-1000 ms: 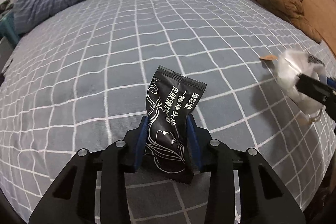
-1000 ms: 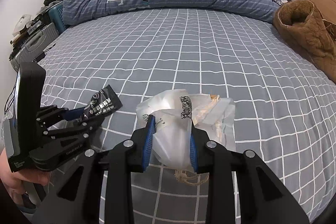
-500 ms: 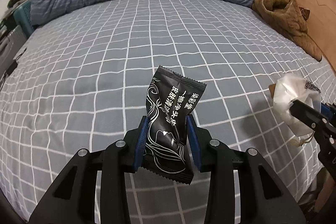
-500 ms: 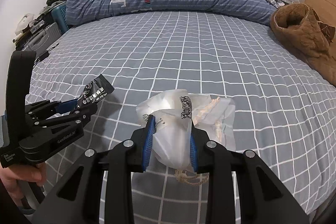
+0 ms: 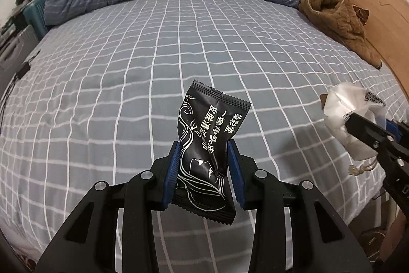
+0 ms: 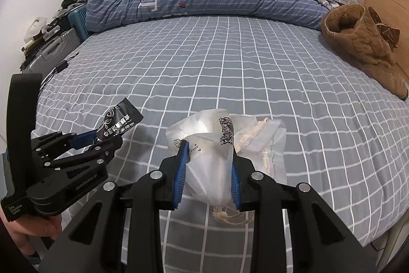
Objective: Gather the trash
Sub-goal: 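Carry the black packet with the left tool while the right tool carries the white bag to the bin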
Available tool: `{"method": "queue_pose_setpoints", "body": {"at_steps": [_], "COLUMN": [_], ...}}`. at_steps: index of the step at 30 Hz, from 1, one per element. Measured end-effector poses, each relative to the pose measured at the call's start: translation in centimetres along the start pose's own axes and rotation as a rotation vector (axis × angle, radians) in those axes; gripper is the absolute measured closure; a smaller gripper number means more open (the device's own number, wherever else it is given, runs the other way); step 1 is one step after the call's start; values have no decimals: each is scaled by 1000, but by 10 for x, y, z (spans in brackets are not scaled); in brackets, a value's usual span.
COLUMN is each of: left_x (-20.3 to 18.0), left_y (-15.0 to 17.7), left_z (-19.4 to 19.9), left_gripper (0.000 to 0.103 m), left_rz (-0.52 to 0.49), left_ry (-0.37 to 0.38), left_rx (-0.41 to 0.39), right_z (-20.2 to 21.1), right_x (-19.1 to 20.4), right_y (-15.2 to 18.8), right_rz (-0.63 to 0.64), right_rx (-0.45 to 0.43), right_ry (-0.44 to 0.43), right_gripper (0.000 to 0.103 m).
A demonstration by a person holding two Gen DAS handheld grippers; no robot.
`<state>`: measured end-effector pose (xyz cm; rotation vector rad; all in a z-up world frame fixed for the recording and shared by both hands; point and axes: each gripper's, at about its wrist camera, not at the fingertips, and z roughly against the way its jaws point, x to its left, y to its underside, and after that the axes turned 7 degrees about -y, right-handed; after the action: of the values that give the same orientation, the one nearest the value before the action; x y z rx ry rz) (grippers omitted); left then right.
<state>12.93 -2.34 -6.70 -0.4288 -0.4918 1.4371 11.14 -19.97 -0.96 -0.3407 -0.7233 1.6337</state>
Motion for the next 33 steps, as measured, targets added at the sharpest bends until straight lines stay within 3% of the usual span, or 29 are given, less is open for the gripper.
{"method": "queue_pose_setpoints", "body": {"at_steps": [20,33], "left_x": [2,-11], "left_y": [67,95], "left_z": [74,121], "left_gripper": [67,67], "left_rz": [91,94], "left_ry": [-9,10], "left_rx": [10,7], "right_z": [60,116], "right_x": [30,44], "right_y": [52,77], "right_rz": [21,19], "right_rx": [14,-6], "right_ry": [-26,-28], "right_gripper": [75,75]}}
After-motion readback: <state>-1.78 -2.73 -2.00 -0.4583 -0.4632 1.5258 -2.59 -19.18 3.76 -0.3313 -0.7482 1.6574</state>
